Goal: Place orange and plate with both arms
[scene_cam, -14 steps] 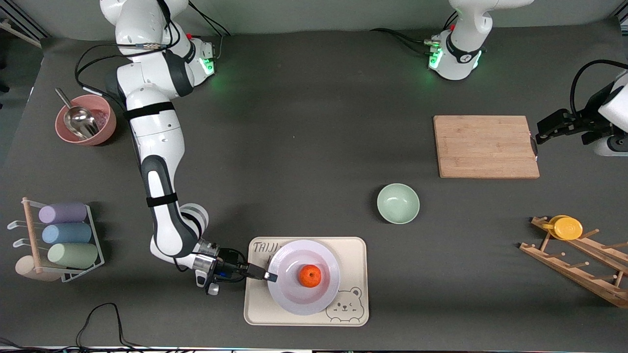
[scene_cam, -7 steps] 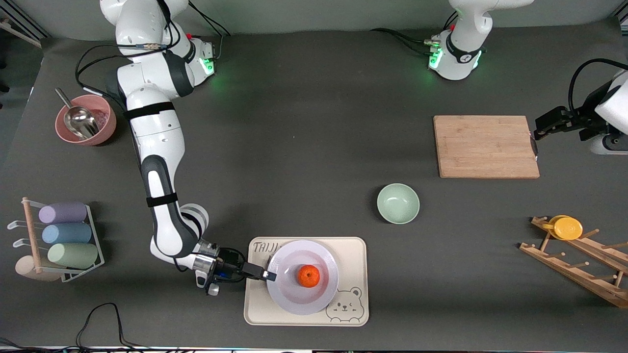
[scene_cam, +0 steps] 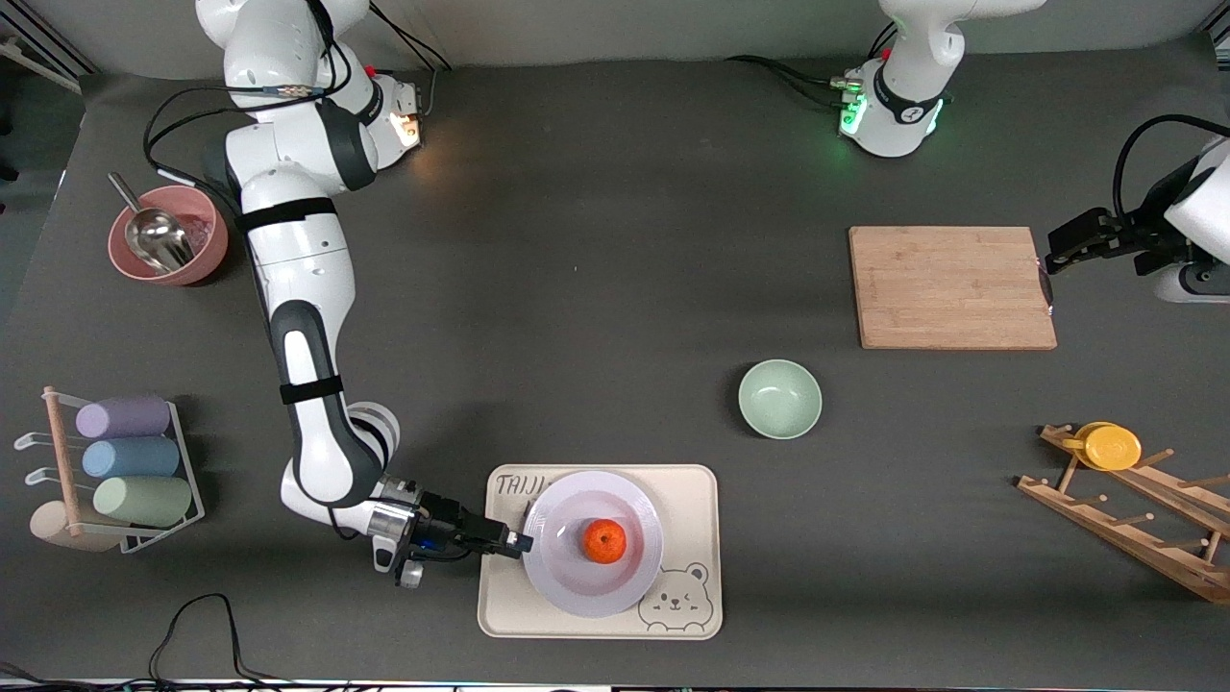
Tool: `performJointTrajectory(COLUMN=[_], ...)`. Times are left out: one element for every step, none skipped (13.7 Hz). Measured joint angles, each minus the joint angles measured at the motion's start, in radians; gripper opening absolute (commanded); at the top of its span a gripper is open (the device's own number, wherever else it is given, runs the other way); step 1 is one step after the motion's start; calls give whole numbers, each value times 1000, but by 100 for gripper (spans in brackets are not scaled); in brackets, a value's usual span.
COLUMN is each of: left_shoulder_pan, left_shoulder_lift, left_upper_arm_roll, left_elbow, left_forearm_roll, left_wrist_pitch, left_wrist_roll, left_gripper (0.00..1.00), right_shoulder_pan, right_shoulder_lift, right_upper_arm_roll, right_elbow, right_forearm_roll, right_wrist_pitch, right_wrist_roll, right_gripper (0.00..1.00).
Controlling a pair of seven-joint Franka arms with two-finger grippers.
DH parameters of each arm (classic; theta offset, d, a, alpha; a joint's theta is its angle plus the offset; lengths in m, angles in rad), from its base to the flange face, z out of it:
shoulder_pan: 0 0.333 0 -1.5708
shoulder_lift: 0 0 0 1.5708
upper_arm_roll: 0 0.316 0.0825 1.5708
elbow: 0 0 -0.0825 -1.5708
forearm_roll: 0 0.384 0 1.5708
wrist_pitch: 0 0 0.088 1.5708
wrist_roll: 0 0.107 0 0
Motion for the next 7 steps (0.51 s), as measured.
performJointTrajectory(left_shoulder_pan=[0,0,0,0,0,0,0], left_shoulder_lift=[0,0,0,0,0,0,0], left_upper_arm_roll=[0,0,0,0,0,0,0], left_elbow=[0,0,0,0,0,0,0], left_forearm_roll=[0,0,0,0,0,0,0], left_wrist_pitch=[0,0,0,0,0,0,0], left_wrist_roll=[0,0,0,0,0,0,0], left_gripper=[100,100,100,100,100,100,100], right_shoulder_pan=[-5,-8,-10,-9,-9,-9,-9], right_shoulder_lift=[-13,-28,-44,-63,-85,-112,-144], right_upper_arm_roll=[0,-1,-5,-20,-37,-48,-54], right_elbow=[3,3,2,-3,-15,-36,-65], right_forearm_roll=[-43,-85,-131,-178,-228,-283,-345], right_wrist_pitch=[0,0,0,1,1,0,0], right_wrist_roll=[1,5,13,30,48,65,80], right_gripper=[100,100,100,100,100,100,100])
